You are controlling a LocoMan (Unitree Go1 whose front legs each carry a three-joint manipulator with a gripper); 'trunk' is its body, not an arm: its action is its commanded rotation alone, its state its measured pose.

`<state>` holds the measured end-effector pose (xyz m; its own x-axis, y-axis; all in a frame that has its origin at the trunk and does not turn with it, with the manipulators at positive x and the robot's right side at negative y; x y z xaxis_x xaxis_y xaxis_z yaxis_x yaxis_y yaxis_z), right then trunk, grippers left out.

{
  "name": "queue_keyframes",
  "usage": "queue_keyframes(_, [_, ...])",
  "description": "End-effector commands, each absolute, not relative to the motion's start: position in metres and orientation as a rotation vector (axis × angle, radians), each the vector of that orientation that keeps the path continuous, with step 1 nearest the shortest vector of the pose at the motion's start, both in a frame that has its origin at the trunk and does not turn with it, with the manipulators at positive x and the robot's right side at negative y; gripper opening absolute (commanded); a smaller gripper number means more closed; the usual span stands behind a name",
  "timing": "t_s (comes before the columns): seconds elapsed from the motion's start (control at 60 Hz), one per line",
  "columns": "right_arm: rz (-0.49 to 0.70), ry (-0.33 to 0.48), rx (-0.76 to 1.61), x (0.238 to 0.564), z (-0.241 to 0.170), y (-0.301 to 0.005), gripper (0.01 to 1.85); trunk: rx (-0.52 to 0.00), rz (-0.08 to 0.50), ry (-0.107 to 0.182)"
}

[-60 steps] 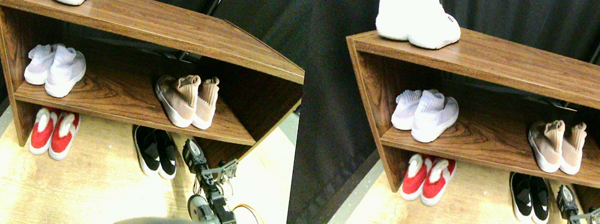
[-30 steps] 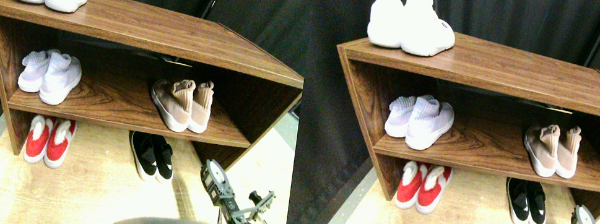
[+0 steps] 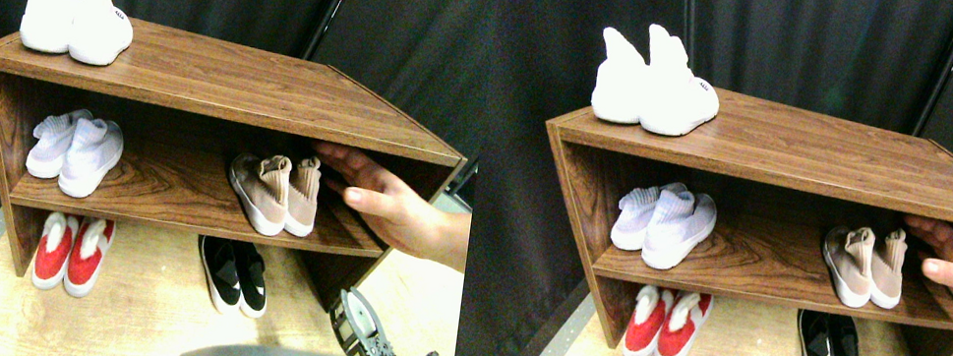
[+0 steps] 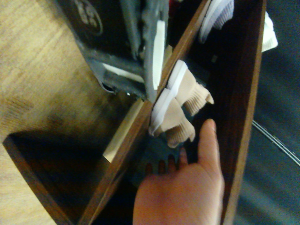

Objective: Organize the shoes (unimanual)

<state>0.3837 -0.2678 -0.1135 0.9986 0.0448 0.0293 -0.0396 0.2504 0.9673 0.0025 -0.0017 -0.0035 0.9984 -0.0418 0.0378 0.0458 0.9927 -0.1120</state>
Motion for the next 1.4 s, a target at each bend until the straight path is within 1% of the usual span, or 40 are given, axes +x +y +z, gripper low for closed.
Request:
queue_keyframes(0.017, [0.137,-0.03,1.309,0.378,-0.101,-0.261,0.06,-0.124,-0.041,-0.072])
queue_keyframes(0.183, [0.193,-0.034,1.28,0.372,-0.089,-0.258,0.06,-0.127,-0.046,-0.102])
queue_keyframes(0.367, [0.227,-0.032,1.307,0.366,-0.08,-0.251,0.06,-0.128,-0.05,-0.115])
queue_keyframes(0.467, [0.252,-0.02,1.308,0.365,-0.079,-0.249,0.06,-0.129,-0.051,-0.115])
queue_keyframes(0.6, [0.252,-0.029,1.292,0.362,-0.079,-0.246,0.06,-0.129,-0.052,-0.111])
queue_keyframes(0.733, [0.233,-0.04,1.309,0.359,-0.08,-0.244,0.06,-0.127,-0.054,-0.11])
queue_keyframes(1.4, [0.212,-0.059,1.314,0.354,-0.083,-0.242,0.06,-0.124,-0.06,-0.098])
